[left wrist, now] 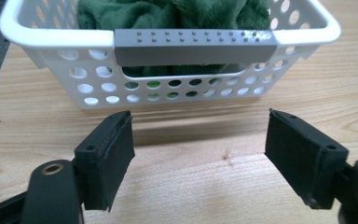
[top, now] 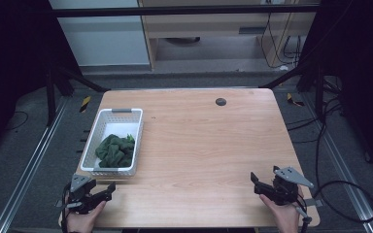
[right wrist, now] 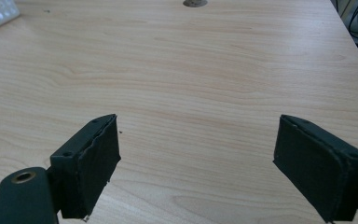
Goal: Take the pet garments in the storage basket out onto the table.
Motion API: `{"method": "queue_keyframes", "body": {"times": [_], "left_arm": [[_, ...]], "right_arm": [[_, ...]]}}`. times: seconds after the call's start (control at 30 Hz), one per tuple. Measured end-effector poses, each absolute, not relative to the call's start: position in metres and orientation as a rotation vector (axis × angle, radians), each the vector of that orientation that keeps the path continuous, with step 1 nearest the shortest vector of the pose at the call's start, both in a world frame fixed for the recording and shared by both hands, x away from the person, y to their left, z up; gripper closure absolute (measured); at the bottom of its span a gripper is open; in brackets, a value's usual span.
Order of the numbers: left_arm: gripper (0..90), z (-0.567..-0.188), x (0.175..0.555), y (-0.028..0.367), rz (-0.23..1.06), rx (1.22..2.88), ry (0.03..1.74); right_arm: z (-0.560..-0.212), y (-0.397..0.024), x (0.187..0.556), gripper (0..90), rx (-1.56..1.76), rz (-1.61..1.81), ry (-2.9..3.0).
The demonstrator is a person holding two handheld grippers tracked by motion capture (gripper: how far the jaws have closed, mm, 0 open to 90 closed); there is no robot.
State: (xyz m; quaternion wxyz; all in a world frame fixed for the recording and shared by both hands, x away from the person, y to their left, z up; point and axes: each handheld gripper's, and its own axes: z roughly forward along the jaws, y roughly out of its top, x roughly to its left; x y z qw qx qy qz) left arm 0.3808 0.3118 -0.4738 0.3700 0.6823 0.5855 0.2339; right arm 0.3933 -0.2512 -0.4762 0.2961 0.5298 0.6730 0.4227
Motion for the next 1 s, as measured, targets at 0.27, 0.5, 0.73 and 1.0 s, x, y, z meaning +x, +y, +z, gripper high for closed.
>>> {"method": "queue_keyframes", "body": {"times": [0.27,0.5,0.73,1.0], "left_arm": [[23.7,-0.467,0.377,0.316,0.599,1.694,1.507],[23.7,-0.460,0.377,0.317,0.618,1.684,1.490],[23.8,-0.449,0.374,0.317,0.639,1.648,1.464],[23.8,-0.435,0.375,0.316,0.641,1.656,1.429]], "right_arm": [[-0.477,-0.249,0.394,14.1,1.399,1.106,1.814],[-0.477,-0.248,0.396,14.1,1.396,1.107,1.816],[-0.478,-0.245,0.397,14.0,1.380,1.100,1.828],[-0.479,-0.244,0.398,13.8,1.378,1.101,1.838]]}}
